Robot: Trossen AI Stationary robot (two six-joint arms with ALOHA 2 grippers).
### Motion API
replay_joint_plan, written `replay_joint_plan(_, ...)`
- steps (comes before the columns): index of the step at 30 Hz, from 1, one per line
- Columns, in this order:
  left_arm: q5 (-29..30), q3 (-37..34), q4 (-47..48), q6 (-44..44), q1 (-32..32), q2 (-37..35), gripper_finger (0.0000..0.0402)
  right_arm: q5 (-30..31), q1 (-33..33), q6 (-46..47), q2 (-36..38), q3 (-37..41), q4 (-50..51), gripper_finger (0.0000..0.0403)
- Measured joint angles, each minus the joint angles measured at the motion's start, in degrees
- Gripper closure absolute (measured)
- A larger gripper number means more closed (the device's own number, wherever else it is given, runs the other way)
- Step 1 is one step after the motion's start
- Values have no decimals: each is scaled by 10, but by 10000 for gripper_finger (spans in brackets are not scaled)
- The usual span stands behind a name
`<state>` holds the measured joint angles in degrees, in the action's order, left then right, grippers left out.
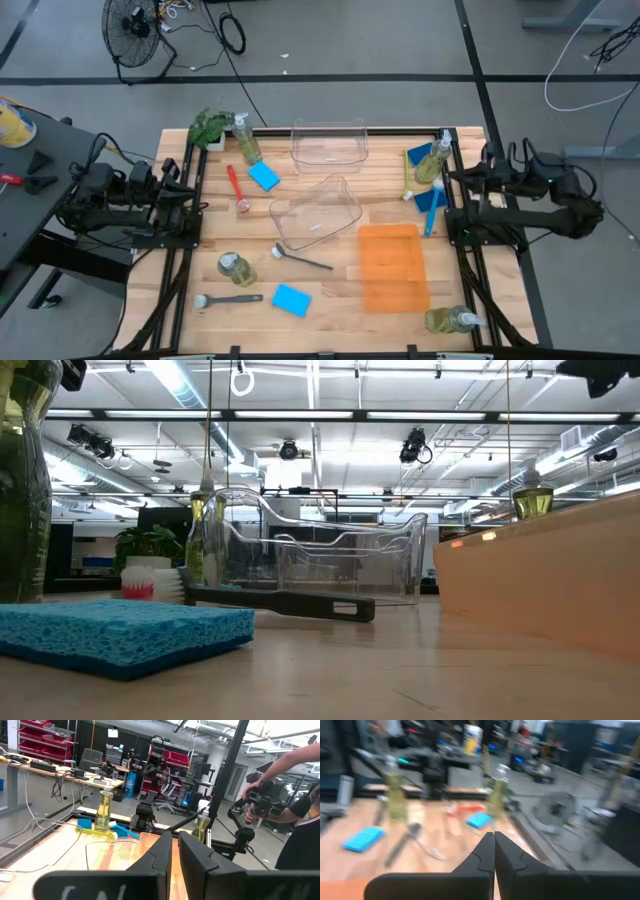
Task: Pick & Place Kitchen Sink Supplies
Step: Put the green dish soap into the bottom transparent bin
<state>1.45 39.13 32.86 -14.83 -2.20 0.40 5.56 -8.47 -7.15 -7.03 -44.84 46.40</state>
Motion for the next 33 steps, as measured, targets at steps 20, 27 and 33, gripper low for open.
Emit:
replay_joint_plan(20,0,0,0,0,0,0,365,11,-272,49,-1,0,101,398)
replay_joint_plan(27,0,0,0,0,0,0,365,9,-348,36,-29,0,125,370)
replay_joint_plan(33,0,0,0,0,0,0,365,15,-368,20,-47,0,127,308)
